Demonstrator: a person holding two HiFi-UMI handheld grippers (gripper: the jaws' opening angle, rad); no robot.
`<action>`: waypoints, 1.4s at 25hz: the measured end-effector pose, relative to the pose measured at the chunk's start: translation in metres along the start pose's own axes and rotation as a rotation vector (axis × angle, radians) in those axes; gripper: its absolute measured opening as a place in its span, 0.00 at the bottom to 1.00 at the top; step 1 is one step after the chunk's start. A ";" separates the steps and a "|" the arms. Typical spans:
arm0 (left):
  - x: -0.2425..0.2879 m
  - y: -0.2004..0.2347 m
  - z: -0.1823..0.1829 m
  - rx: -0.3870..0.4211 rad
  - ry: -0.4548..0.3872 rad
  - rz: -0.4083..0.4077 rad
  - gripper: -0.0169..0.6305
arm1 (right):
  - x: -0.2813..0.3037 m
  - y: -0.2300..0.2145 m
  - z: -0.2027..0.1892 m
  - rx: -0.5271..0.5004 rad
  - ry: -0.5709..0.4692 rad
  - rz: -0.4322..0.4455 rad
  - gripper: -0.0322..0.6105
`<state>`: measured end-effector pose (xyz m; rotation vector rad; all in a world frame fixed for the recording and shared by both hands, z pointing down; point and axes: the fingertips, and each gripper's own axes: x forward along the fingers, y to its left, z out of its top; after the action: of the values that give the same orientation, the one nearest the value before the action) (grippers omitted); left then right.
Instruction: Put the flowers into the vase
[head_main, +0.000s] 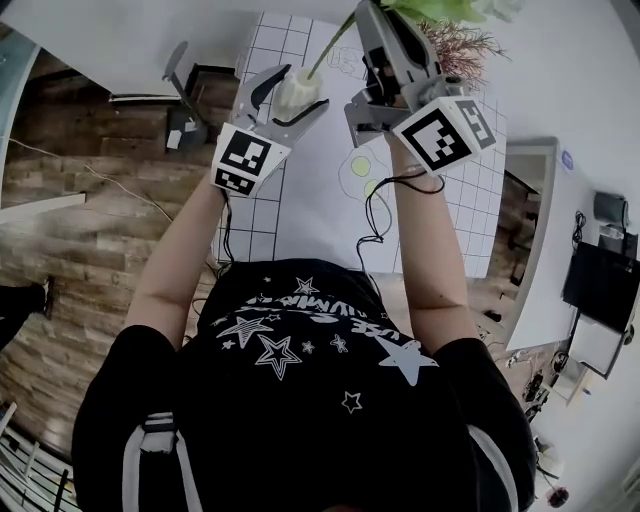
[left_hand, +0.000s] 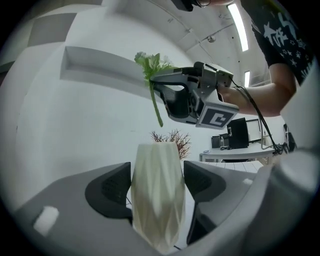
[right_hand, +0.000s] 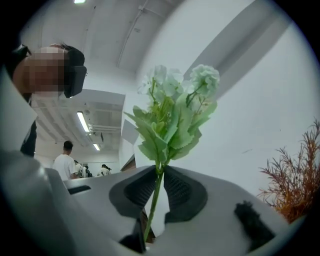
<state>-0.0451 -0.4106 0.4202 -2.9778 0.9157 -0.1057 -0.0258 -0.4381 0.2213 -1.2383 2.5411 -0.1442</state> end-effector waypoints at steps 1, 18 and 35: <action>0.001 0.000 0.000 0.000 -0.002 0.001 0.55 | 0.000 -0.003 -0.005 -0.001 0.002 -0.007 0.13; -0.005 0.001 -0.001 -0.047 -0.023 0.000 0.55 | -0.037 0.037 -0.136 -0.213 0.461 0.204 0.14; -0.005 0.001 -0.005 -0.086 -0.034 -0.012 0.56 | -0.070 0.027 -0.138 -0.182 0.517 0.064 0.23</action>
<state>-0.0504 -0.4082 0.4250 -3.0536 0.9224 -0.0156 -0.0492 -0.3728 0.3623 -1.3195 3.0918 -0.2517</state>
